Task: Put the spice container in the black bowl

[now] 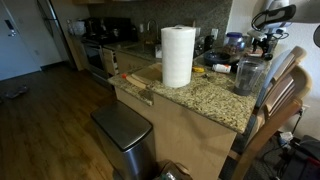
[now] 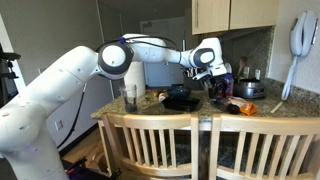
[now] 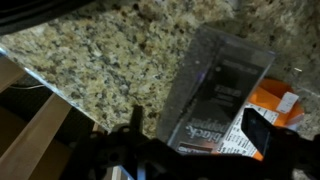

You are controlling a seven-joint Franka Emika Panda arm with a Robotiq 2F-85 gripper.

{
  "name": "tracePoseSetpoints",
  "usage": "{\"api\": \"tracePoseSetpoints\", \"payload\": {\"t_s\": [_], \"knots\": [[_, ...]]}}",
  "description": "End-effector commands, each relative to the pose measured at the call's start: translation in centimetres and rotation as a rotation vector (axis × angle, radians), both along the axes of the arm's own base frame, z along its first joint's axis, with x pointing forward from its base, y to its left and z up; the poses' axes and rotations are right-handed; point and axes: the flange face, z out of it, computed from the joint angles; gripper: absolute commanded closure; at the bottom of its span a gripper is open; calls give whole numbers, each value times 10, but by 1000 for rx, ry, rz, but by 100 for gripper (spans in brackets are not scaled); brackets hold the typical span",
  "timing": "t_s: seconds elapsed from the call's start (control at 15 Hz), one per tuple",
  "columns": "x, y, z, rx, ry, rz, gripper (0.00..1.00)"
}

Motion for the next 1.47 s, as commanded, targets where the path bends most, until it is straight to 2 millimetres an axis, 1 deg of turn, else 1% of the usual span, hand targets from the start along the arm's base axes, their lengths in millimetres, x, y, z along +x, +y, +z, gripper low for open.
{"api": "tracePoseSetpoints", "payload": {"t_s": [0.0, 0.27, 0.33, 0.53, 0.6, 0.8, 0.93, 1.0, 1.07, 1.4], "knots": [[2, -2, 2, -20, -26, -29, 0], [3, -2, 3, -25, -34, -37, 0], [0, -1, -1, 23, -20, -4, 0], [-2, 0, -19, 49, 41, -9, 0], [1, 3, -8, 23, 9, -17, 0], [0, 3, -20, 41, 32, -18, 0], [0, 3, -22, 42, 35, -19, 0], [0, 3, -22, 42, 35, -18, 25], [1, 3, -23, 40, 34, -18, 26], [5, 7, -18, 19, 35, -15, 62]]}}
